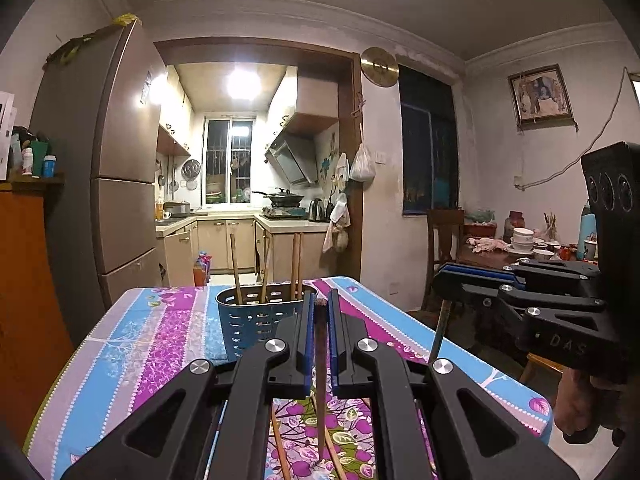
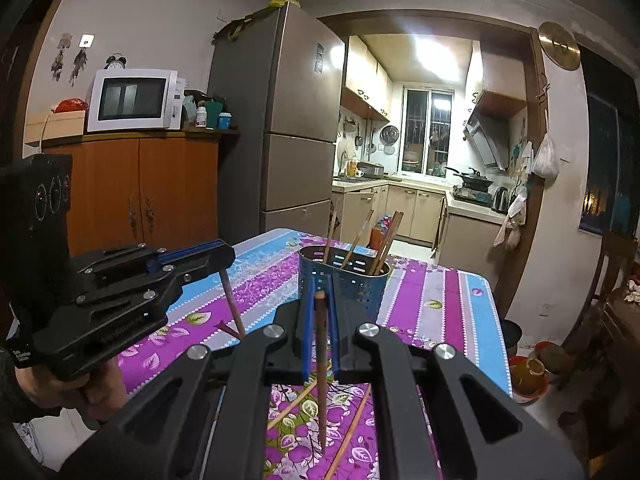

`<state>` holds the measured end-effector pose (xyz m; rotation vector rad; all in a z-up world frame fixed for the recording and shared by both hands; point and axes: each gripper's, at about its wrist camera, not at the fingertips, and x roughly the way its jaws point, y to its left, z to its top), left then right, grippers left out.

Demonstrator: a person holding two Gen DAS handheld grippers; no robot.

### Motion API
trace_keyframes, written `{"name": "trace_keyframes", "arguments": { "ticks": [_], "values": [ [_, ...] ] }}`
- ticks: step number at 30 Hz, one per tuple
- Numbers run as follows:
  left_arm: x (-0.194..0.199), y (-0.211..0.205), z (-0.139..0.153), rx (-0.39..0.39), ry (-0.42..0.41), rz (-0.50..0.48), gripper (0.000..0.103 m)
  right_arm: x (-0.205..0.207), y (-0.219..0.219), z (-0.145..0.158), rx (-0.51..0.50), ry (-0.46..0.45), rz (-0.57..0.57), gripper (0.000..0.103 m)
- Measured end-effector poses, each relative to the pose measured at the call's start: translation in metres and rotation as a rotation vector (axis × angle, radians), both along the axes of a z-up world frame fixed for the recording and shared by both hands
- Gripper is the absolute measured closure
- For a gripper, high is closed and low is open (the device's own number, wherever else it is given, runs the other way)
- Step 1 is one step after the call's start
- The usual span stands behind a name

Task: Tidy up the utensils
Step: 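Lift the left tool's chopstick toward the holder while the right tool carries its chopstick there, then lower the left tool's chopstick into the holder while the right tool lowers its chopstick in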

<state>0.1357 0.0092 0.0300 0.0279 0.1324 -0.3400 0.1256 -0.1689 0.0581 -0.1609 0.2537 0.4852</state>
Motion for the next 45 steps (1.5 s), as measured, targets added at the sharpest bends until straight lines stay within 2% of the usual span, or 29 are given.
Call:
{"name": "trace_keyframes", "arguments": {
  "ticks": [8,19,25,33,40,45],
  "values": [
    [0.0,-0.011,0.003,0.044,-0.007,0.013,0.095,0.003,0.001,0.003,0.02,-0.005,0.006,0.098],
    [0.004,-0.011,0.018,0.035,0.021,0.017,0.095,0.009,0.001,0.023,0.044,-0.03,0.005,0.098],
    [0.008,-0.008,0.039,0.033,0.025,0.017,0.095,0.017,0.001,0.042,0.066,-0.043,0.006,0.098],
    [0.033,0.005,0.09,0.012,0.016,0.039,0.095,0.043,-0.001,0.087,0.095,-0.056,-0.003,0.098],
    [0.073,0.014,0.151,-0.004,-0.036,0.078,0.095,0.095,0.001,0.14,0.107,-0.062,-0.026,0.098],
    [0.107,0.017,0.185,0.005,-0.067,0.106,0.095,0.132,0.009,0.163,0.091,-0.068,-0.036,0.098]
  ]
}}
